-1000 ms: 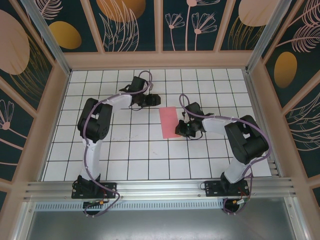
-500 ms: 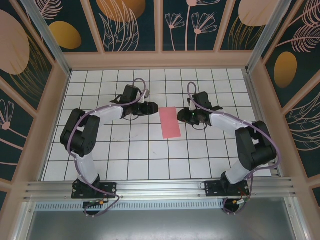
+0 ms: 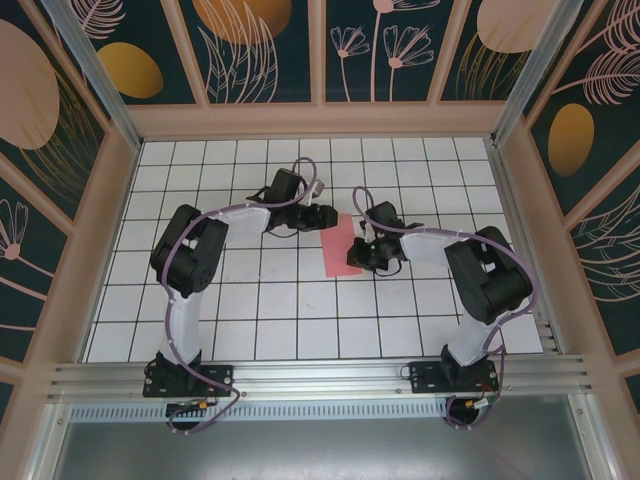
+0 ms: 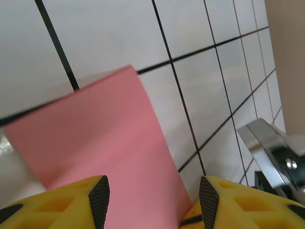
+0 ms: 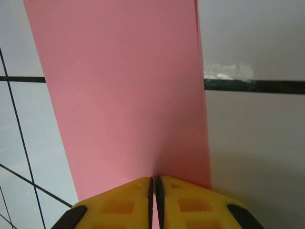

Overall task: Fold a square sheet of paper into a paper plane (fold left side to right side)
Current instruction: Hold the square sheet of paper at the center of the table, then first fold the square sheet of paper in half at the center of the table.

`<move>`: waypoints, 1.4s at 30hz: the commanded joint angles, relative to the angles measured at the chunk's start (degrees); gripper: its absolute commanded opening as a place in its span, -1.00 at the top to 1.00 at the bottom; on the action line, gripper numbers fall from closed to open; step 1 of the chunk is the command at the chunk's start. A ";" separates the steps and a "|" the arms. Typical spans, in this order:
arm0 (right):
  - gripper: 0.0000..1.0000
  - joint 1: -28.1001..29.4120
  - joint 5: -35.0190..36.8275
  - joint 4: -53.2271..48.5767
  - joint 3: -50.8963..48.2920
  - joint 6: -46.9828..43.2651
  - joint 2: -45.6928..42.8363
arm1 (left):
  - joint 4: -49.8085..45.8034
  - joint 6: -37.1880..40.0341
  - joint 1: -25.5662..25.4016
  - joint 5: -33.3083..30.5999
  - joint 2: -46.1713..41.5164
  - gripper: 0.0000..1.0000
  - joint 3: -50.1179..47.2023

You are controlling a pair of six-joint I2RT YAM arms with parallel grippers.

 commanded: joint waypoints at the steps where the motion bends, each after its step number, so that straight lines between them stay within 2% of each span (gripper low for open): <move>1: 0.69 0.43 1.59 -2.22 -0.85 0.76 1.89 | -4.58 3.59 0.16 -3.30 3.23 -0.12 3.94; 11: 0.69 0.66 2.00 -3.17 -1.73 0.80 2.31 | -5.99 4.15 2.37 -8.09 7.17 -0.12 5.60; 19: 0.70 2.18 1.17 -4.27 -2.50 1.91 0.96 | -9.17 5.18 4.99 -8.70 9.98 -0.14 11.70; 23: 0.68 3.59 -0.14 -3.16 -3.13 3.75 -0.88 | -9.92 5.85 5.38 -8.75 8.58 -0.16 12.72; 28: 0.57 3.31 -0.30 -3.34 0.83 3.34 -4.57 | -9.24 6.70 5.48 -9.74 1.73 -0.18 8.05; 31: 0.38 2.86 0.67 -4.19 4.14 1.59 -6.37 | -8.07 6.25 5.48 -9.62 -3.39 -0.18 3.18; 36: 0.25 -2.44 3.29 -4.60 7.31 -2.00 -6.05 | -1.54 1.79 4.89 -3.64 -10.96 -0.12 -7.58; 39: 0.24 -4.02 5.72 -5.28 9.02 -3.82 -4.39 | 1.88 -0.73 2.83 -0.93 -12.45 -0.09 -12.02; 42: 0.20 -4.48 7.17 -4.71 9.42 -4.29 -3.24 | 3.38 -1.71 0.40 -0.35 -10.98 -0.07 -11.89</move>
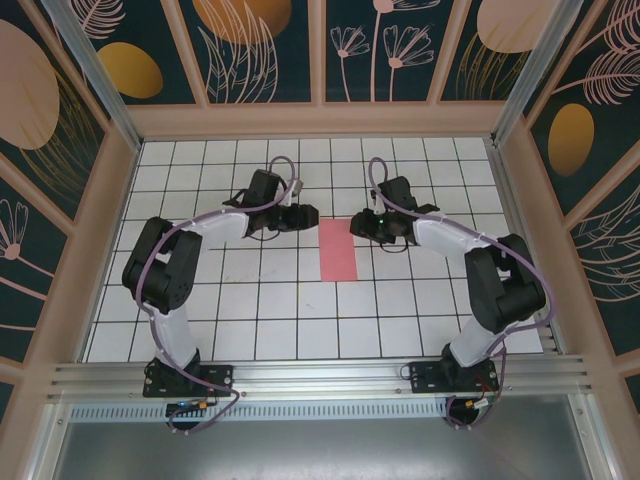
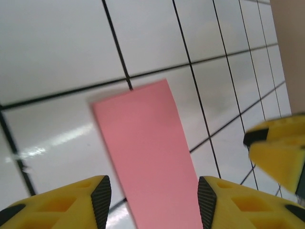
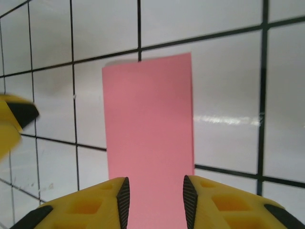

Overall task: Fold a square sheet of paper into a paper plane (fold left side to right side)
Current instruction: First fold the square sheet of paper in half at the center of the table, then fold the triangle a second time at the center of the table.

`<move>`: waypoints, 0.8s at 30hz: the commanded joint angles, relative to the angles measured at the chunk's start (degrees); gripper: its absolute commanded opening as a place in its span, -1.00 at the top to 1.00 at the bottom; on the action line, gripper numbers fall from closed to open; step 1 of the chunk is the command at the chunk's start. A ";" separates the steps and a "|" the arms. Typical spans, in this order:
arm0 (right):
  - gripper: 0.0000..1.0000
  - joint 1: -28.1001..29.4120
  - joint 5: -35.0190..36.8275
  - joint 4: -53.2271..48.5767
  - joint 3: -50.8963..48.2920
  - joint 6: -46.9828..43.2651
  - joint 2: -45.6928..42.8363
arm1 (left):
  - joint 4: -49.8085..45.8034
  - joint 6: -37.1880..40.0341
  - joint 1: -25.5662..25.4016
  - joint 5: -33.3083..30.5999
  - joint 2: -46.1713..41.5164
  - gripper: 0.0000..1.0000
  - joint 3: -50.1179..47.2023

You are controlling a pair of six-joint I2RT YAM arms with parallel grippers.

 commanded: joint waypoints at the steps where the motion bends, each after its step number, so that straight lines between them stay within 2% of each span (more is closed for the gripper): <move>1: 0.20 -0.11 2.81 -1.12 1.10 -2.19 1.95 | 4.09 -2.63 -2.62 2.77 2.11 -0.06 0.01; 9: 0.19 -0.21 3.87 -0.41 0.65 -2.06 4.05 | 0.75 -1.75 -3.03 -0.82 10.29 0.00 6.78; 14: 0.04 -0.61 3.96 -0.51 2.44 -3.70 5.74 | -0.44 -1.06 -3.03 -4.03 10.64 0.01 6.19; 24: 0.01 -1.99 0.38 0.45 10.15 -4.90 13.25 | -0.18 -0.79 -3.01 -4.27 10.27 0.02 4.12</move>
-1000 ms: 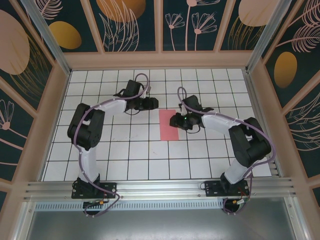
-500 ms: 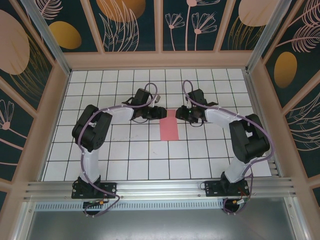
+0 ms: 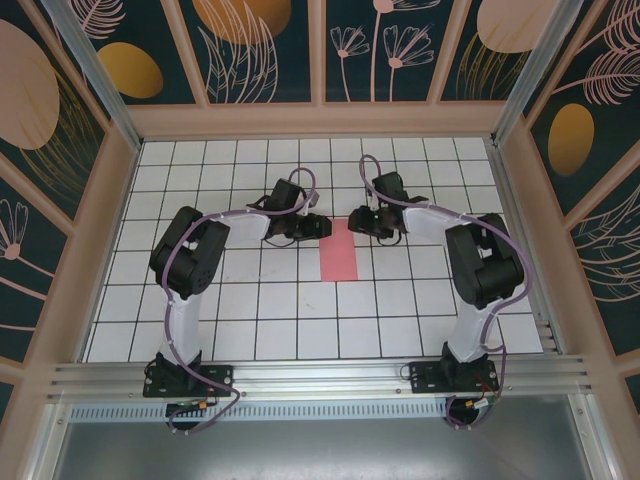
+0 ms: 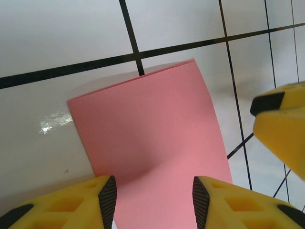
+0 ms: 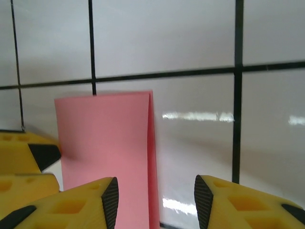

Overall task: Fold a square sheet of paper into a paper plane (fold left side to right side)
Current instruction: Fold the triangle a second time at the center of the table.

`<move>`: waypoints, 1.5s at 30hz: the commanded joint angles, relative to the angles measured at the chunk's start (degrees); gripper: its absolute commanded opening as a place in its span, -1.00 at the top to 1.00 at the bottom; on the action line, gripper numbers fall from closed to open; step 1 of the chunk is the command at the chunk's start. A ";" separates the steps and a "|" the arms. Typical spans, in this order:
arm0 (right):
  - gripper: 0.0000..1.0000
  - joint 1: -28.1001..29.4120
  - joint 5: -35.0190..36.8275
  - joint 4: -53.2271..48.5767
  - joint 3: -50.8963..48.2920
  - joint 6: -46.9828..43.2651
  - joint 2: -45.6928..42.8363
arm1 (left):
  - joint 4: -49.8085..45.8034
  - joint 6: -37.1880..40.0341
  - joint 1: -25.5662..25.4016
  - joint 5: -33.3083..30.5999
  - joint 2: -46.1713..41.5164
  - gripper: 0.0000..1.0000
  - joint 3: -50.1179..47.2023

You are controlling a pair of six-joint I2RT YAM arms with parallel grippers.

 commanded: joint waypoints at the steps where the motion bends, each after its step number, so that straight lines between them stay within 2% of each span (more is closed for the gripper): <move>1: 0.01 -0.78 -2.89 0.53 3.86 -1.34 2.81 | -0.86 0.61 0.25 -1.37 -0.19 0.01 -1.21; 5: 0.02 -1.15 -5.32 0.08 5.68 0.74 5.36 | -0.37 0.27 0.25 -1.36 -0.35 0.02 -1.99; 14: 0.09 -1.17 -11.33 3.40 2.62 4.32 6.62 | -0.05 0.24 0.25 -0.94 -0.09 0.03 -2.04; 28: 0.19 -1.18 -13.90 4.01 1.24 5.83 7.13 | 0.04 0.15 0.26 -0.87 -0.23 0.03 -2.08; 45: 0.14 -1.70 -9.39 2.31 0.49 5.30 3.84 | 0.13 0.14 0.29 -0.97 -0.27 0.02 -2.36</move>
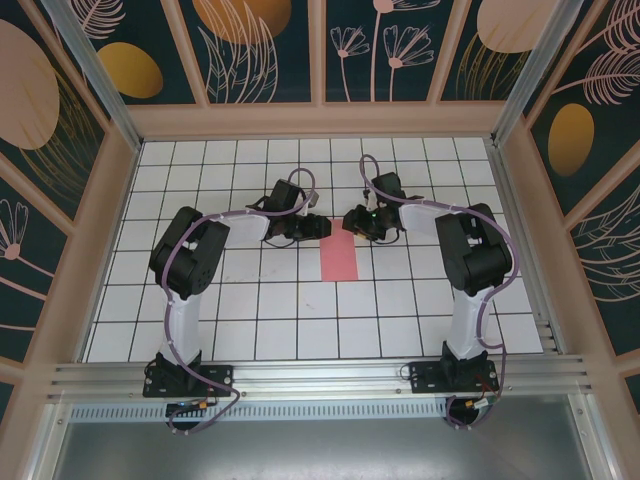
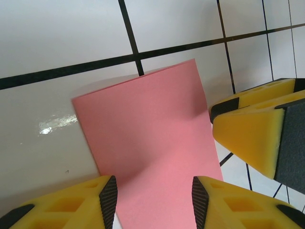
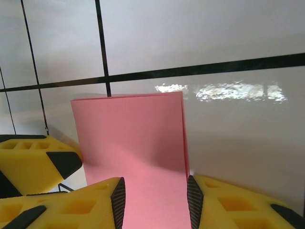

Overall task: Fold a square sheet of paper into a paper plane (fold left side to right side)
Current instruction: Fold the triangle a second time at the center of the table.

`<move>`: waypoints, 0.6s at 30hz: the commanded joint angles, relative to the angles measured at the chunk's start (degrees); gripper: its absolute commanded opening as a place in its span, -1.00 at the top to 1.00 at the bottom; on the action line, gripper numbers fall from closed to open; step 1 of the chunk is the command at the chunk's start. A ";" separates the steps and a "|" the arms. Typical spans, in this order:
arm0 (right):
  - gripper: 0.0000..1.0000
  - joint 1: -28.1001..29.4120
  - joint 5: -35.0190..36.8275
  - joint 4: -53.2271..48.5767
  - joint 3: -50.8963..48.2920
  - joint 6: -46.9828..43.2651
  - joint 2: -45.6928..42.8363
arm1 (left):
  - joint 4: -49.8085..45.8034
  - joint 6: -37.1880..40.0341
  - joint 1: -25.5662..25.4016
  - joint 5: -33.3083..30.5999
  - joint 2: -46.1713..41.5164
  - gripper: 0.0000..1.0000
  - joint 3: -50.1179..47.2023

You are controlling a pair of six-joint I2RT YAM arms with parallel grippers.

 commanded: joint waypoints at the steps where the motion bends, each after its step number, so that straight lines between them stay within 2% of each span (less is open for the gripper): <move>1: 0.13 -0.40 1.58 -1.01 -1.17 0.01 -2.09 | -1.16 0.17 0.25 -1.06 -0.20 0.02 -1.60; 11: 0.13 -0.38 0.81 -0.80 -1.61 0.34 -1.80 | -0.81 0.08 0.27 -0.95 0.00 0.02 -1.92; 18: 0.16 -0.17 -2.65 0.66 -2.10 1.43 -2.22 | -0.72 0.00 0.25 -0.97 0.00 0.03 -1.90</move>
